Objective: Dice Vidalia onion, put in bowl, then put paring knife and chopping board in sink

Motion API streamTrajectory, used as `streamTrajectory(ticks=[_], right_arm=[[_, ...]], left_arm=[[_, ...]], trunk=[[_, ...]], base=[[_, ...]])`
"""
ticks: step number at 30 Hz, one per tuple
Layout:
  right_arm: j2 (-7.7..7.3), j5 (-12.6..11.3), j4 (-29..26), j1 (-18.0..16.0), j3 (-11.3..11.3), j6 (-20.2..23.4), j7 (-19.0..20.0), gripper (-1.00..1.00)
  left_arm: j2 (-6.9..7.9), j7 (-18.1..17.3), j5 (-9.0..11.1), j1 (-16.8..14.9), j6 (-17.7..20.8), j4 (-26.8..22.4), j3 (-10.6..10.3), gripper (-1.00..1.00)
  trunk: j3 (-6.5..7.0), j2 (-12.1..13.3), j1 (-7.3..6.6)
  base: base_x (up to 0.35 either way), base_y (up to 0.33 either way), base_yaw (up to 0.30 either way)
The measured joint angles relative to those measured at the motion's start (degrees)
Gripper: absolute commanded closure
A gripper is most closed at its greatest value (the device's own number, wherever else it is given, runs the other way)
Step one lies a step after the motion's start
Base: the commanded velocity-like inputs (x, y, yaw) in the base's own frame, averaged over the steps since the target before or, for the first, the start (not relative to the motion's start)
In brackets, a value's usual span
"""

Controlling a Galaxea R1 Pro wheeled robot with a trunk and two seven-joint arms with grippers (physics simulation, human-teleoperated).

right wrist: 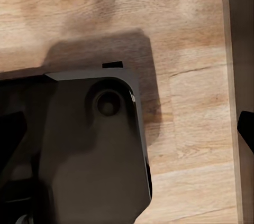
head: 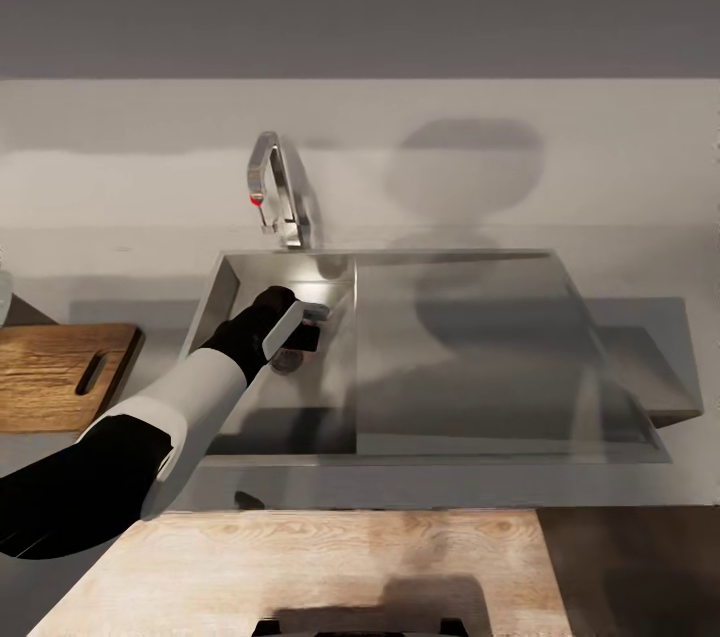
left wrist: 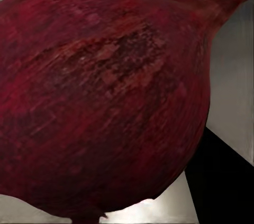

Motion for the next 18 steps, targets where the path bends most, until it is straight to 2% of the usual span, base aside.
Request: streamTrajectory(ticks=[11,14,18], right_arm=[[0.08,-0.03,0.00,0.00,0.00,-0.01,0.00,-1.00],[0.14,-0.02,0.00,0.00,0.00,-0.02,-0.03,-1.00],[0.17,-0.01,0.00,0.01,0.00,-0.01,-0.05,-1.00]], left_arm=[[0.00,-0.05,0.04,0.01,-0.01,-0.58,0.11,1.00],[0.04,-0.01,0.03,0.01,0.07,-2.12,0.10,1.00],[0.60,0.06,-0.01,0.01,0.44,-6.68,-0.01,1.00]], trunk=[[0.97,0.00,0.00],[1.24,-0.01,-0.01],[1.60,0.00,-0.02]], base=[[-0.303,0.000,0.000],[-0.121,0.000,0.000],[-0.026,0.000,0.000]])
